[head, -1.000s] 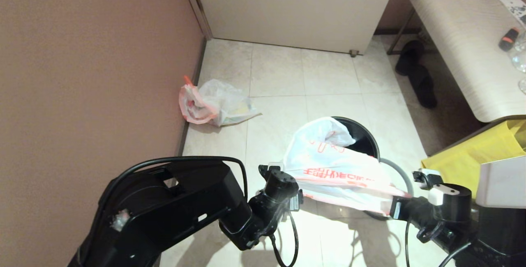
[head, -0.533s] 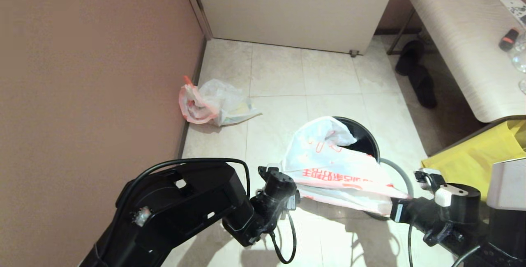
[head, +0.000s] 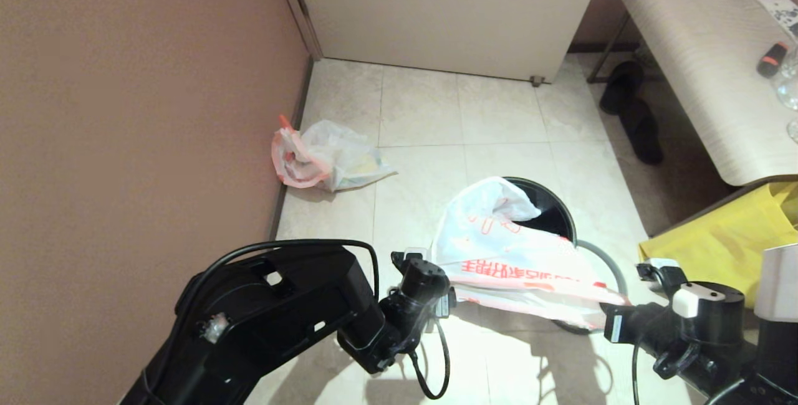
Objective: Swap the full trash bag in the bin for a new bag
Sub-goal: Put the new garbage bag on the trash can
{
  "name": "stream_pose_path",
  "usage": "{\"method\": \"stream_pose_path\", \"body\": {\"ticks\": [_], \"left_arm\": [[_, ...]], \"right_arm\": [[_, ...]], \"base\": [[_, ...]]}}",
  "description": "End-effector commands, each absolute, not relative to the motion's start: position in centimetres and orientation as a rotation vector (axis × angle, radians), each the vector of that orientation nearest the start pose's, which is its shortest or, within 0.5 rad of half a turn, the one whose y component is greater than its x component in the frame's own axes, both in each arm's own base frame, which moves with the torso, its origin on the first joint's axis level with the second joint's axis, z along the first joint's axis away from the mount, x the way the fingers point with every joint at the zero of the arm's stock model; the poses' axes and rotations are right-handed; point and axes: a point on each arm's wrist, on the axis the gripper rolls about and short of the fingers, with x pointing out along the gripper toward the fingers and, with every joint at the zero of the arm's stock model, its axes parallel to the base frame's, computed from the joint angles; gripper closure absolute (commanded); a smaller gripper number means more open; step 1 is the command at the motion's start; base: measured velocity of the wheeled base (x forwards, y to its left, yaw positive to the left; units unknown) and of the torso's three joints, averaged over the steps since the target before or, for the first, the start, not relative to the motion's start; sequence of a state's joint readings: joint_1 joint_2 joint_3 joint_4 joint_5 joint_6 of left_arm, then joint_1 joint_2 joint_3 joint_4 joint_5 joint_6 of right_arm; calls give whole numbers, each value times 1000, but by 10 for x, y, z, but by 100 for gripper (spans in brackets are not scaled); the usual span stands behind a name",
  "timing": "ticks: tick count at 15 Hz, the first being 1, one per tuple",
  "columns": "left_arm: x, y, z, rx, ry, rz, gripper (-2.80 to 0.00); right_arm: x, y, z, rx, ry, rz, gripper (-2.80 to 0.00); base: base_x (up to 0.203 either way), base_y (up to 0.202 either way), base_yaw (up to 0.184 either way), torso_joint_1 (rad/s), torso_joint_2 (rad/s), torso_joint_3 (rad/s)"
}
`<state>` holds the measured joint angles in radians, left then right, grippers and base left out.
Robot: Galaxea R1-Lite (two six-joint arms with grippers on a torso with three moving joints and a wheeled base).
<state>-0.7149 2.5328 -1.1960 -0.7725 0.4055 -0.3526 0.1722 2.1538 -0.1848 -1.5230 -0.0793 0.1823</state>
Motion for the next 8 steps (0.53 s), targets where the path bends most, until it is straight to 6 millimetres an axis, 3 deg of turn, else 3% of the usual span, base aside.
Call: {"method": "stream_pose_path", "body": {"ticks": [1, 4, 8], "left_arm": [[342, -285, -32, -49, 514, -211, -280], [342, -285, -32, -47, 515, -211, -280], [339, -287, -22, -61, 501, -219, -280]], "right_arm": [[252, 44, 19, 120, 427, 43, -280], [242, 49, 25, 94, 412, -14, -280], [213, 61, 54, 101, 346, 75, -280]], "base": [[0, 0, 0, 0, 0, 0], [0, 0, 0, 0, 0, 0], [0, 0, 0, 0, 0, 0]]}}
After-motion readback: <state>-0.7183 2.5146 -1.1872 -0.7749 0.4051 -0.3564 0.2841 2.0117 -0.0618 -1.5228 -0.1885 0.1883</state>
